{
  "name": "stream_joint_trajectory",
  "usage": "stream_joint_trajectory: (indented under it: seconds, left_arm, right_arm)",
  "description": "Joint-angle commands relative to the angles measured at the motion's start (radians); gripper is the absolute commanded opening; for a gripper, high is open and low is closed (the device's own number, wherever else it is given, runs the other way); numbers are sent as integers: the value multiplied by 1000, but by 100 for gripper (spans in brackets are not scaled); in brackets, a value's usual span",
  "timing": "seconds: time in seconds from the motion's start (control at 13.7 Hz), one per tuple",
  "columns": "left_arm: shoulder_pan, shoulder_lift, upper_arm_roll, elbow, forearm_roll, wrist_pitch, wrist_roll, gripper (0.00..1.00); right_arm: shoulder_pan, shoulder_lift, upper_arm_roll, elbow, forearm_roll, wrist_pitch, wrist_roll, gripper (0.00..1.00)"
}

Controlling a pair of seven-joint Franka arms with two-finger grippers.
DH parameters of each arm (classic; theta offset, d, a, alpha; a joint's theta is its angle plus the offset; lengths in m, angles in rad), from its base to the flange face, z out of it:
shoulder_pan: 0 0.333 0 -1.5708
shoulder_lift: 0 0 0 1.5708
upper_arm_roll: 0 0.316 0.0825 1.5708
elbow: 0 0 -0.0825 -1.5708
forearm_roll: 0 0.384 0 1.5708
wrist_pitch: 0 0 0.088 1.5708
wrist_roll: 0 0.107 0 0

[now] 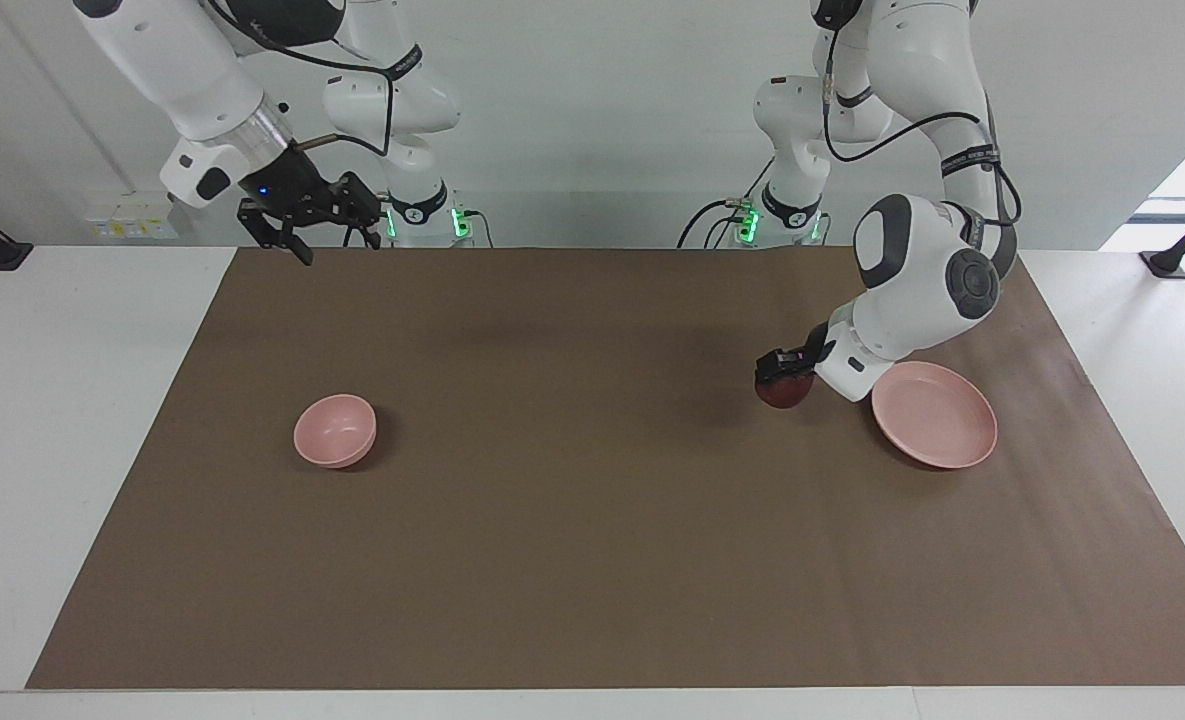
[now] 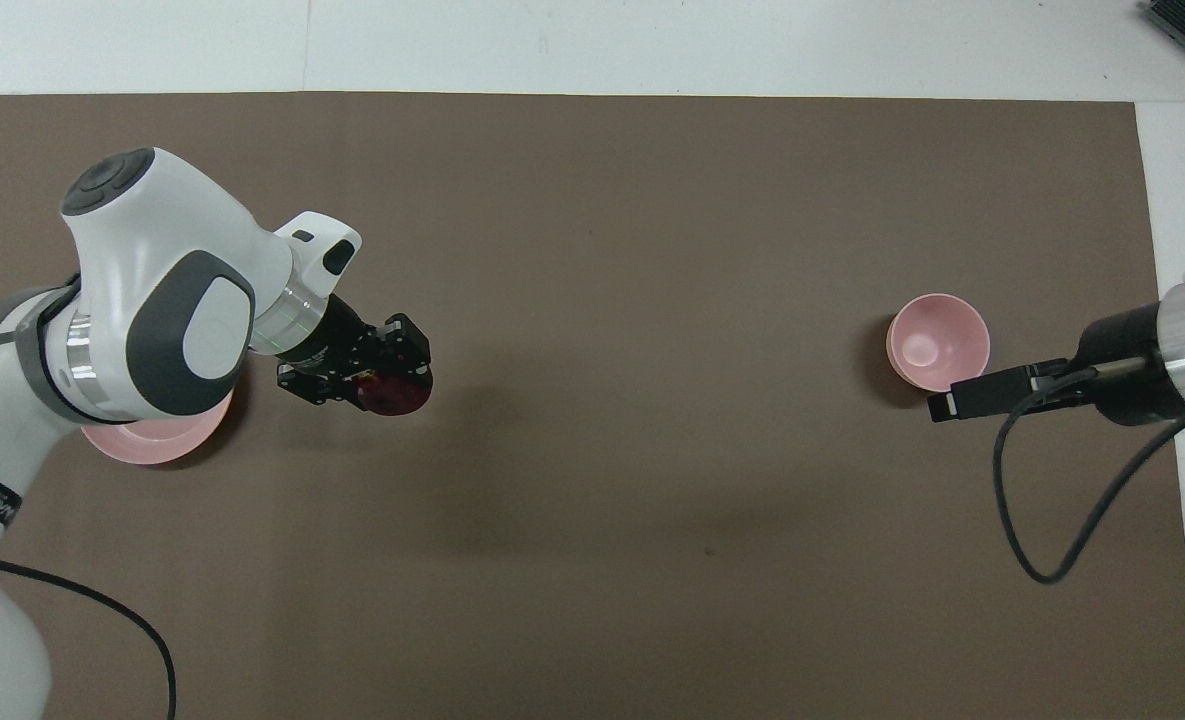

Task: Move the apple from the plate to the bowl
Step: 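Carry the apple toward the right gripper while the right gripper approaches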

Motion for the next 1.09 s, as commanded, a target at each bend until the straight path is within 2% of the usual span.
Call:
stream_joint_trajectory:
  seconds: [0.0, 0.15, 0.29, 0.44, 0.66, 0.88, 0.95, 1.02]
  left_arm:
    - [-27, 13, 3, 32, -92, -64, -125, 0]
    - [-27, 11, -28, 32, -129, -79, -165, 0]
    - [-26, 11, -35, 35, -206, -102, -202, 0]
    - [-21, 11, -37, 38, -296, -113, -246, 0]
    - [-21, 11, -41, 38, -418, -141, -259, 0]
    - [-27, 10, -63, 36, -501, -136, -303, 0]
    - [-23, 8, -87, 36, -521, -136, -334, 0]
    - [-24, 8, -92, 33, -554, -131, -442, 0]
  right_arm:
    - [-17, -11, 1, -71, 106, 20, -75, 100]
    - [-32, -23, -5, -111, 159, -17, -107, 100]
    - [-83, -30, -5, -183, 236, -61, -310, 100]
    - [-113, -23, -7, -231, 302, -58, -421, 100]
    - [-147, -25, -7, -291, 446, -69, -512, 100]
    - [-147, -33, -7, -305, 566, -89, -520, 100]
    - [-140, -39, -7, -314, 601, -89, -520, 100]
    - [-138, -42, -6, -344, 653, -92, -527, 100]
